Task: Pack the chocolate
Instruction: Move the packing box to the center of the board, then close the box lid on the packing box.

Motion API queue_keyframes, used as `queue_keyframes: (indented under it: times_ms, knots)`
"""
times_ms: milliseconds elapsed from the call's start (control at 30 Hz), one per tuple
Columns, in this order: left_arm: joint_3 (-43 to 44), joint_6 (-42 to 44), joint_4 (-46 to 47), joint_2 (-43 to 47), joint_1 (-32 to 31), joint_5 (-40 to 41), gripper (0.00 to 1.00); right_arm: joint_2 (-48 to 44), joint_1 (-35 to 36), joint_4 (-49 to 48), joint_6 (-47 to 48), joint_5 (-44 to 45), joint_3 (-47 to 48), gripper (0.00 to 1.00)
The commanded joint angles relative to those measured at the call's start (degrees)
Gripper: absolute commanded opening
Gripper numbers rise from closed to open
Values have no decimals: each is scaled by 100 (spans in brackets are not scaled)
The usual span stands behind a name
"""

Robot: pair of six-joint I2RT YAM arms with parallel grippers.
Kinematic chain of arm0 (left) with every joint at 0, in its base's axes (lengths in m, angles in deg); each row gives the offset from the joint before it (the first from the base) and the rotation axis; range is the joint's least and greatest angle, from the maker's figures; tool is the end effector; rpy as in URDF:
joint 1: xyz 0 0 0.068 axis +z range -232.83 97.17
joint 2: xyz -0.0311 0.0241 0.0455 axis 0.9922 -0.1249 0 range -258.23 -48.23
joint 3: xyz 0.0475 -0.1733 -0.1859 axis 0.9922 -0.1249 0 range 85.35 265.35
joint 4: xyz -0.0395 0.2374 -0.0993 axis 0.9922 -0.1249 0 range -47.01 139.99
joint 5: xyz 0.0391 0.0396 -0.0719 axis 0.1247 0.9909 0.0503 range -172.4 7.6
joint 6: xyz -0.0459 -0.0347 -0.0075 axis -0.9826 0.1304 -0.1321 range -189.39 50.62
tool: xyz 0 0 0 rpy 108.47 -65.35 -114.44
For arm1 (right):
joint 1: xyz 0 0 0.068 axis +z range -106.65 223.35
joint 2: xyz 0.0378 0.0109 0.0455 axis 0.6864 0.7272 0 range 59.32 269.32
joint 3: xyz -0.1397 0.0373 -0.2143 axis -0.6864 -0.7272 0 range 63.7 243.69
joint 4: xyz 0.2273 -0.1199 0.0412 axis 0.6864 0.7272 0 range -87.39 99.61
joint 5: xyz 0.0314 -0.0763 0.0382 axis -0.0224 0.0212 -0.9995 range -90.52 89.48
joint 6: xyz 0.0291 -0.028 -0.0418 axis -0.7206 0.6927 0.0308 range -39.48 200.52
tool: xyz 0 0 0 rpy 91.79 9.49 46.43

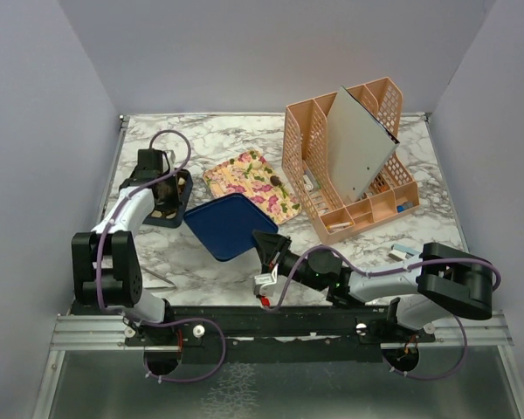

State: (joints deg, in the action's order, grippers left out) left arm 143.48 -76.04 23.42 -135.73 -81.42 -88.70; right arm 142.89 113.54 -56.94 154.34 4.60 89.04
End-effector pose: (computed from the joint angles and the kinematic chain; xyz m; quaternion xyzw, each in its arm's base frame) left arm 0.3156 0.0033 0.1996 -0.0510 0.9535 -0.0659 0.2897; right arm 0.1007 0.2687 0.1882 -0.6542 0.2461 -0.0538 0.7132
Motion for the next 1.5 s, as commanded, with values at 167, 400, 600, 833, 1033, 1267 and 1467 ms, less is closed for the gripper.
queue_keyframes:
  times_ms: [167, 400, 600, 833, 1033, 1267, 1467]
  knots:
    - [232, -437, -207, 686, 1, -77, 31, -103, 47, -348, -1666, 455, 430, 9]
    - [1401, -695, -342, 1132, 4, 921, 74, 17, 47, 722, -3752, 1430, 1425, 10]
    - [2298, -934, -463, 1479, 8, 1389, 99, 235, 13, 621, -4991, 1181, 1859, 10]
    - [2829, -1045, -534, 1845, 8, 1450, 99, 808, -93, 1040, -6615, 962, 2860, 10]
    - [2692, -1113, -525, 2252, 8, 1117, 99, 1397, -405, 1103, -8145, 646, 3661, 9]
    - [2136, -984, -227, 2503, 8, 1210, 99, 2449, -1071, 876, -11085, -197, 4653, 10]
    - [2039, -988, -398, 2002, 8, 975, 98, 3724, -1278, 1402, -12507, -471, 6119, 9]
